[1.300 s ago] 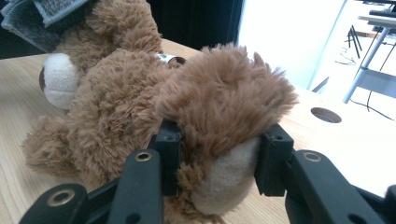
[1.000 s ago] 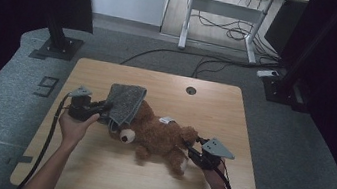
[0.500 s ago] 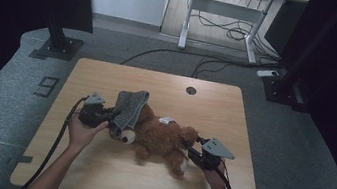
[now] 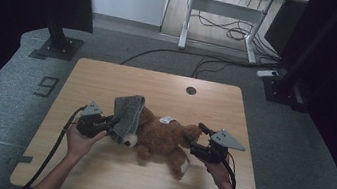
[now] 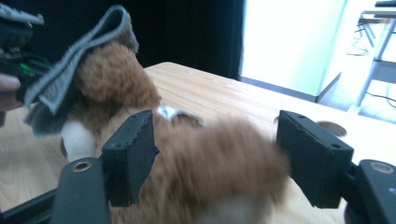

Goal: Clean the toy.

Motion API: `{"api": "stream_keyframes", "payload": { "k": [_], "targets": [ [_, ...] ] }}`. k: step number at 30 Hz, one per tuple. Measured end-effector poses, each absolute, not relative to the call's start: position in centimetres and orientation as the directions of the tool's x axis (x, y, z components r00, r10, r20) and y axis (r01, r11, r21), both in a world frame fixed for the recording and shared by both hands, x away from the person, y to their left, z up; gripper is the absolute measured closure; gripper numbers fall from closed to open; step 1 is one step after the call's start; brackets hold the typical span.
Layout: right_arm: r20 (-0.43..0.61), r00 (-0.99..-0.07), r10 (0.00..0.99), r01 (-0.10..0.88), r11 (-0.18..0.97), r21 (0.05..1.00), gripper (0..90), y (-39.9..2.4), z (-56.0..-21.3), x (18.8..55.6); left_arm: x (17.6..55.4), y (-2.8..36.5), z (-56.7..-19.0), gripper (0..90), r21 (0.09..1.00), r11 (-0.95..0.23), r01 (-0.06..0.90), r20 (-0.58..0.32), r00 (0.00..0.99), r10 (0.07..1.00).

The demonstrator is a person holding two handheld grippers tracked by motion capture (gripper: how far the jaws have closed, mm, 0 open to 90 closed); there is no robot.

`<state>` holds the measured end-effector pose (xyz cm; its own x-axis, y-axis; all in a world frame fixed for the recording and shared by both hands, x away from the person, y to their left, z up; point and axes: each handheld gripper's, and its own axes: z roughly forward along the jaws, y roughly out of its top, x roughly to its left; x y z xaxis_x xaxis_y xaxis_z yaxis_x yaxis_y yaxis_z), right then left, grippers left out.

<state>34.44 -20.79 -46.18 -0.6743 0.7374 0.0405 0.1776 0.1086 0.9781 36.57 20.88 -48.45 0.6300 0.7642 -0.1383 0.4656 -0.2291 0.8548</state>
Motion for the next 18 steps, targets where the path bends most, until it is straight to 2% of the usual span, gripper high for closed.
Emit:
{"api": "stream_keyframes", "payload": {
  "k": [3, 6, 11, 15, 18],
  "targets": [
    [0.039, -0.685, 0.728, 0.201, 0.137, 0.97, 26.4, -19.9, -45.1, 35.8, 36.4, 20.9, -48.5, 78.0, 0.856, -0.226, 0.465, -0.142, 0.631, 0.763],
    [0.046, -0.696, 0.717, 0.266, 0.197, 0.944, 25.8, -18.6, -44.9, 37.5, 36.4, 20.9, -48.5, 78.0, 0.855, -0.224, 0.468, -0.146, 0.631, 0.762],
    [0.053, -0.723, 0.689, 0.378, 0.33, 0.865, 25.6, -16.6, -47.7, 38.8, 36.3, 21.0, -48.6, 78.0, 0.855, -0.22, 0.471, -0.153, 0.632, 0.759],
    [0.11, -0.74, 0.663, 0.393, 0.294, 0.871, 47.7, -17.2, -49.5, 37.8, 35.9, 21.1, -48.8, 78.1, 0.856, -0.208, 0.473, -0.168, 0.635, 0.754],
    [0.065, -0.751, 0.658, 0.346, 0.308, 0.886, 56.8, -17.3, -50.1, 36.5, 35.4, 21.2, -48.7, 78.0, 0.857, -0.204, 0.474, -0.174, 0.638, 0.75]
  ]
}}
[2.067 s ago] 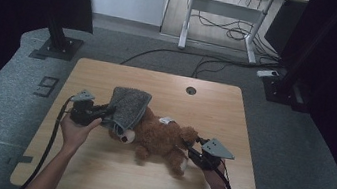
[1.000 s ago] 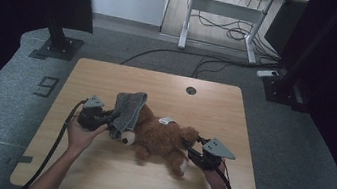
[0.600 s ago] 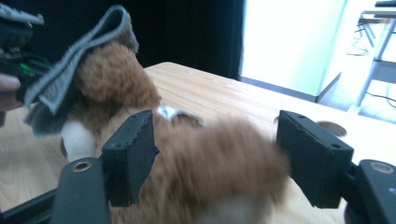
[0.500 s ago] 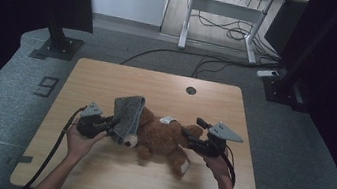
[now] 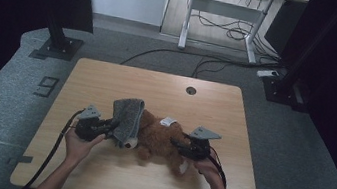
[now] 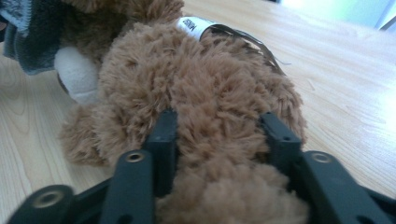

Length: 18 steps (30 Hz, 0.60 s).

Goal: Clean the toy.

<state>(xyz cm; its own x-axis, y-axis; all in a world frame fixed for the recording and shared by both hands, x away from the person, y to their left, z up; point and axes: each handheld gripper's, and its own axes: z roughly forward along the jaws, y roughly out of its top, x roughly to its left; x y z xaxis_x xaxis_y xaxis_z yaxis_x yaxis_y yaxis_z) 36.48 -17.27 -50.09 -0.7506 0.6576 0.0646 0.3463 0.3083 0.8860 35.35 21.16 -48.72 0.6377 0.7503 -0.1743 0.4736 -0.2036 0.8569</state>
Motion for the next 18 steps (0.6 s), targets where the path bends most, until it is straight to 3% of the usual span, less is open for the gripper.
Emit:
{"api": "stream_keyframes", "payload": {
  "k": [9, 15, 18],
  "targets": [
    [-0.051, -0.75, 0.66, 0.221, 0.322, 0.92, 65.1, -16.9, -51.0, 33.6, 33.9, 20.2, -44.7, 77.6, 0.89, -0.169, 0.422, -0.201, 0.699, 0.686],
    [-0.107, -0.743, 0.661, 0.181, 0.353, 0.918, 65.7, -16.4, -51.0, 33.1, 32.8, 13.9, -40.3, 77.4, 0.924, -0.229, 0.307, -0.122, 0.803, 0.583],
    [-0.109, -0.743, 0.661, 0.177, 0.351, 0.92, 65.8, -16.5, -51.0, 33.1, 33.6, 10.1, -40.2, 77.3, 0.904, -0.294, 0.31, -0.104, 0.827, 0.552]
  ]
}}
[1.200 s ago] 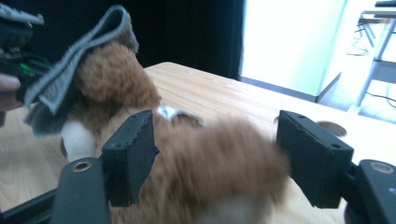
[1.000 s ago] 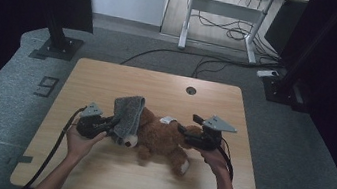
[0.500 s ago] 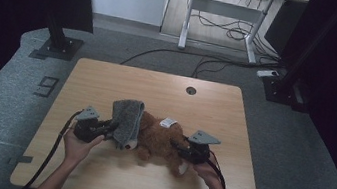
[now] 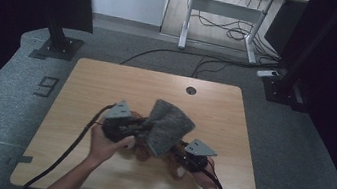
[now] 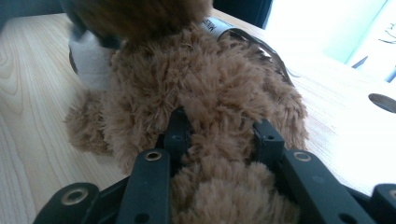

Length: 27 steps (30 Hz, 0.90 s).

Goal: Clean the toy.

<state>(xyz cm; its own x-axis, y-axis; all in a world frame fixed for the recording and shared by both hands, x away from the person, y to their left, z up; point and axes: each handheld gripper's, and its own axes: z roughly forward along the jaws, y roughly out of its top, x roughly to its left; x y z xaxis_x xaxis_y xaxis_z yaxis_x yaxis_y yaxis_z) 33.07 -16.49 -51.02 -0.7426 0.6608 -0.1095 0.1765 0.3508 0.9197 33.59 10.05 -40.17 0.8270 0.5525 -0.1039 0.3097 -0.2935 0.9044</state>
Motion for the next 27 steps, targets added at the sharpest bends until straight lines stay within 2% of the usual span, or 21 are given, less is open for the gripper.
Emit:
{"api": "stream_keyframes", "payload": {
  "k": [3, 5, 10, 12, 17, 27],
  "targets": [
    [-0.112, -0.746, 0.657, 0.172, 0.353, 0.92, 65.9, -16.6, -51.0, 33.0, 34.8, 7.0, -41.6, 77.2, 0.871, -0.359, 0.336, -0.091, 0.827, 0.554],
    [-0.111, -0.744, 0.659, 0.171, 0.349, 0.922, 66.2, -16.6, -51.1, 33.0, 35.6, 6.0, -43.0, 77.1, 0.852, -0.369, 0.371, -0.119, 0.825, 0.553],
    [-0.106, -0.74, 0.664, 0.167, 0.334, 0.928, 68.2, -16.9, -51.4, 33.1, 35.5, 6.2, -43.7, 77.2, 0.857, -0.373, 0.356, -0.089, 0.814, 0.574],
    [-0.113, -0.74, 0.663, 0.158, 0.336, 0.929, 68.4, -17.0, -51.4, 33.1, 35.4, 7.0, -43.5, 77.2, 0.86, -0.373, 0.349, -0.07, 0.803, 0.591],
    [-0.12, -0.743, 0.659, 0.147, 0.335, 0.931, 68.8, -17.0, -51.5, 33.1, 35.9, 10.4, -43.3, 77.1, 0.87, -0.32, 0.376, -0.099, 0.768, 0.633],
    [-0.121, -0.757, 0.642, 0.129, 0.329, 0.935, 68.8, -17.3, -51.7, 33.2, 38.2, 17.8, -43.7, 77.1, 0.863, -0.231, 0.449, -0.13, 0.64, 0.757]
  ]
}}
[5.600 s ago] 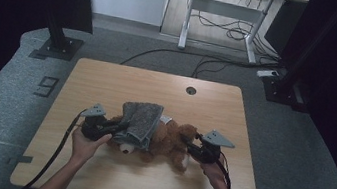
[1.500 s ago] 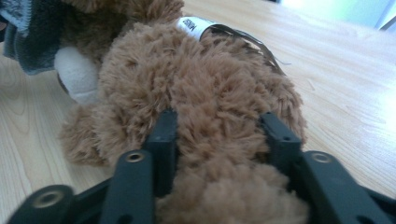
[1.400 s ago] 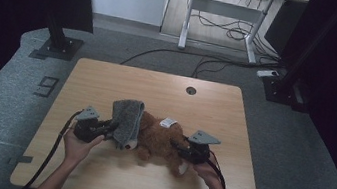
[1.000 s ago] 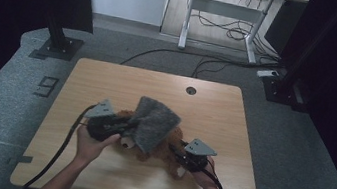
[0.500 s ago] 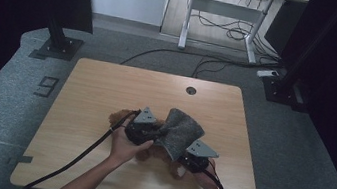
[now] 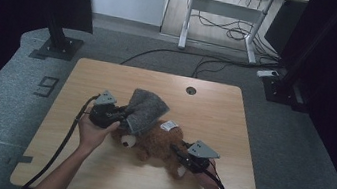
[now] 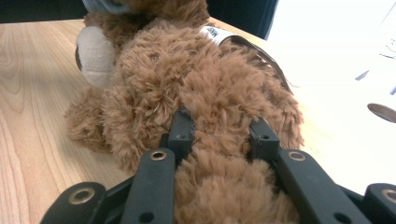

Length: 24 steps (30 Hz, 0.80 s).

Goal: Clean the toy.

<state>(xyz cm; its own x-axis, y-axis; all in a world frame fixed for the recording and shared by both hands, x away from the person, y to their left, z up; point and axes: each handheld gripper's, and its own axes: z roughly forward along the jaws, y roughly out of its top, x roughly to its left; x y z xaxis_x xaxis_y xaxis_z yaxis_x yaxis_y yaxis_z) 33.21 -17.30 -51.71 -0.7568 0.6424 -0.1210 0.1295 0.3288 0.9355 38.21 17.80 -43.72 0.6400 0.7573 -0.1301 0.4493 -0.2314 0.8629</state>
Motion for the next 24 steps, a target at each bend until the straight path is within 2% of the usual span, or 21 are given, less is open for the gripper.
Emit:
{"api": "stream_keyframes", "payload": {
  "k": [5, 16, 20, 23, 24],
  "targets": [
    [-0.121, -0.761, 0.638, 0.125, 0.328, 0.937, 68.7, -17.4, -51.7, 33.2, 39.4, 19.7, -45.6, 77.0, 0.838, -0.188, 0.512, -0.194, 0.602, 0.774],
    [-0.137, -0.757, 0.638, 0.118, 0.34, 0.933, 67.0, -17.7, -51.5, 33.3, 39.0, 20.8, -47.3, 77.3, 0.821, -0.173, 0.544, -0.257, 0.622, 0.739],
    [-0.111, -0.757, 0.643, 0.136, 0.321, 0.937, 56.4, -17.7, -51.2, 33.0, 37.9, 21.4, -48.3, 77.9, 0.825, -0.138, 0.548, -0.295, 0.626, 0.722],
    [-0.06, -0.766, 0.639, 0.169, 0.291, 0.942, 39.2, -18.0, -50.4, 32.8, 37.0, 21.8, -48.8, 78.2, 0.831, -0.138, 0.539, -0.292, 0.634, 0.717],
    [-0.048, -0.765, 0.642, 0.181, 0.286, 0.941, 35.9, -18.1, -49.9, 32.8, 36.8, 21.9, -48.9, 78.2, 0.833, -0.136, 0.536, -0.291, 0.634, 0.716]
  ]
}}
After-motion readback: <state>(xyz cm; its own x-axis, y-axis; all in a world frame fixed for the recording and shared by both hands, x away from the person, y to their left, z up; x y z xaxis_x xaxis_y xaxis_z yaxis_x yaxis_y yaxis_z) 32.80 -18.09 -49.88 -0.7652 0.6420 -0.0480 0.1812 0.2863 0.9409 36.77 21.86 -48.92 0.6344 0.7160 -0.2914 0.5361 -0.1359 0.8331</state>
